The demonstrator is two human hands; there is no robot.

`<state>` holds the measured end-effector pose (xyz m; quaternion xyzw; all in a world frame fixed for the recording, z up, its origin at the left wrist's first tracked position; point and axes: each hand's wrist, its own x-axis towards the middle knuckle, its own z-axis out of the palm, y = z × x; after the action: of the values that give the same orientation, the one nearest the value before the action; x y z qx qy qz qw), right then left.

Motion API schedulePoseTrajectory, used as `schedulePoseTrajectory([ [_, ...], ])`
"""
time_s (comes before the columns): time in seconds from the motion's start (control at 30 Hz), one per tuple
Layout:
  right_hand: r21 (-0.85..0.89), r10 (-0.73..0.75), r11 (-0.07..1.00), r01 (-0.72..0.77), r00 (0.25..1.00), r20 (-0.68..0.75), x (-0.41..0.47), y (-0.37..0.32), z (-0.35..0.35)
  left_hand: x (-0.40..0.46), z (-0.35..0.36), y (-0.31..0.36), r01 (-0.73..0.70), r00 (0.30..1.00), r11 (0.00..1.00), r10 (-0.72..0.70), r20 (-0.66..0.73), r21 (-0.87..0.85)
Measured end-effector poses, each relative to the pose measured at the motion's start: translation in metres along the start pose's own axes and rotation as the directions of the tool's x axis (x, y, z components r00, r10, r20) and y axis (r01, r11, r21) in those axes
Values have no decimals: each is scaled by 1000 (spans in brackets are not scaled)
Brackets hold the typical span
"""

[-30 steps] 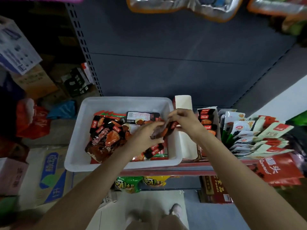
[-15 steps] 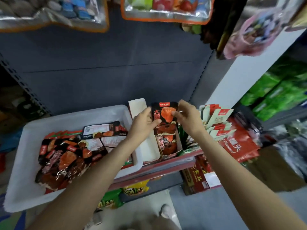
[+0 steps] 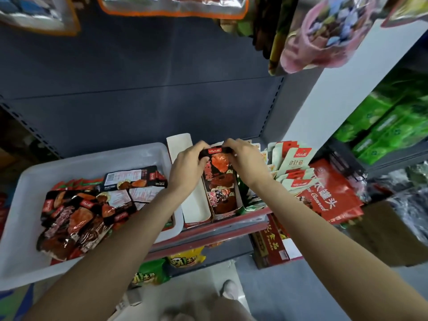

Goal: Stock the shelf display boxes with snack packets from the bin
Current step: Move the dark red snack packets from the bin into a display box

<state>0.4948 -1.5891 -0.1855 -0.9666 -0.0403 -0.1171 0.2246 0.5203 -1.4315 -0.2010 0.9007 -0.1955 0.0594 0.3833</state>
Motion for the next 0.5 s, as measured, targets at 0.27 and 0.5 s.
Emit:
schedulePoseTrajectory([
  [0.27, -155, 107, 986, -63, 950, 293, 8, 5, 9, -11, 16, -10, 57, 984, 997, -64, 166, 45],
  [0.5, 188, 77, 974, -125, 967, 244, 11, -18, 21, -21, -11, -31, 141, 990, 989, -142, -5, -41],
])
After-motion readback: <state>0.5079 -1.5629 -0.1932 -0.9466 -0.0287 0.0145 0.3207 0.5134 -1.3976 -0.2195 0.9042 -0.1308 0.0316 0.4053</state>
